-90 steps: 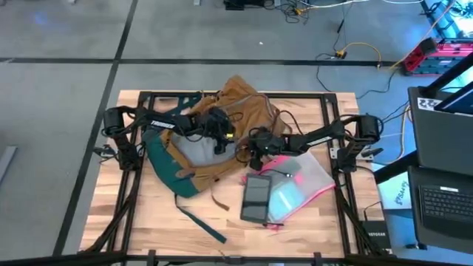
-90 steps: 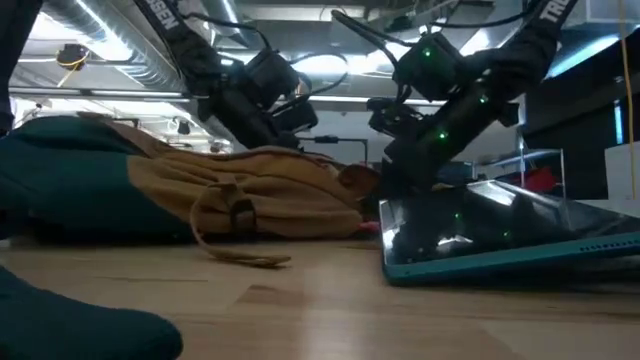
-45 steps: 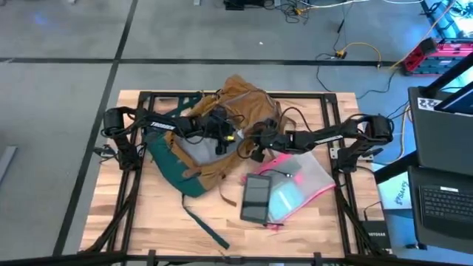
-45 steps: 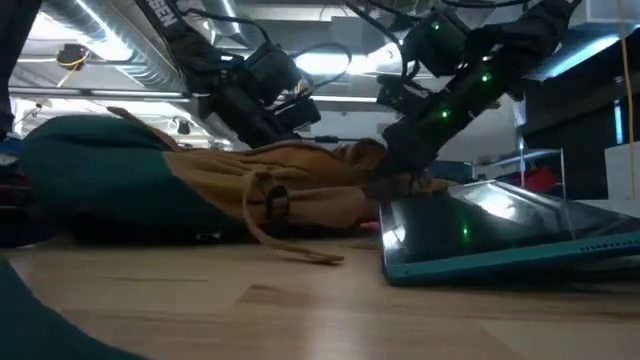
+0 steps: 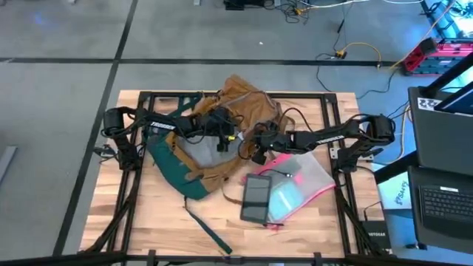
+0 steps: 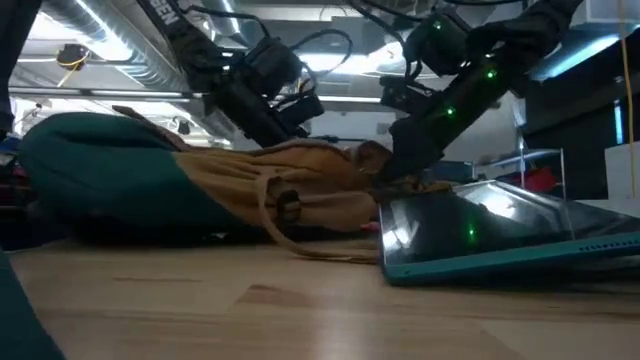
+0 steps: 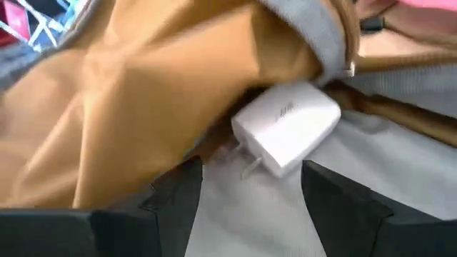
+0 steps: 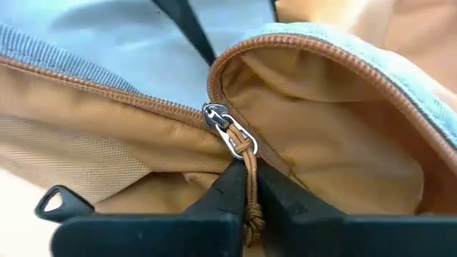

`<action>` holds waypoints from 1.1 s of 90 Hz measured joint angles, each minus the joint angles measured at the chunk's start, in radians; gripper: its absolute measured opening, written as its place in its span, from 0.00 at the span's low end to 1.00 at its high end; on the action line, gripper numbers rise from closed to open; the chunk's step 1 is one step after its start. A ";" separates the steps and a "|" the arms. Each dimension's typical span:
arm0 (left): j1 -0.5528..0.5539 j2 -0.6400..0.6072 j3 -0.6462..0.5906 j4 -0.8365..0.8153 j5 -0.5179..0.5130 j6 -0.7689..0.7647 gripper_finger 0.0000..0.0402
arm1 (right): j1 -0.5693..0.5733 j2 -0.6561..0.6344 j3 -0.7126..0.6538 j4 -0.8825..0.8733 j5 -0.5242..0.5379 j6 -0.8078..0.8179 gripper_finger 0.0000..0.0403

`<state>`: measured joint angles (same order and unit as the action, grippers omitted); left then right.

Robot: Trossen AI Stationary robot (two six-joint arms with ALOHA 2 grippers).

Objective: Unpack backpack
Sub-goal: Remove the white charger adapter from the brown backpack

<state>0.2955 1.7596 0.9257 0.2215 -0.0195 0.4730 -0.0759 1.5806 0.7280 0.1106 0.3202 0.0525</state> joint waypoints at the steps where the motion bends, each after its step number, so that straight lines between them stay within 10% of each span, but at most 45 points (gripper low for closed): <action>1: -0.001 0.000 0.001 0.000 0.001 0.005 0.56 | 0.003 0.000 0.000 0.000 -0.001 0.000 0.01; 99: -0.039 0.013 0.031 -0.047 0.202 0.197 0.56 | 0.065 0.002 0.043 0.062 -0.106 0.029 0.00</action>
<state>0.2562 1.7724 0.9565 0.1749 0.1821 0.6696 -0.0113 1.5822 0.7712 0.1726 0.2143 0.0814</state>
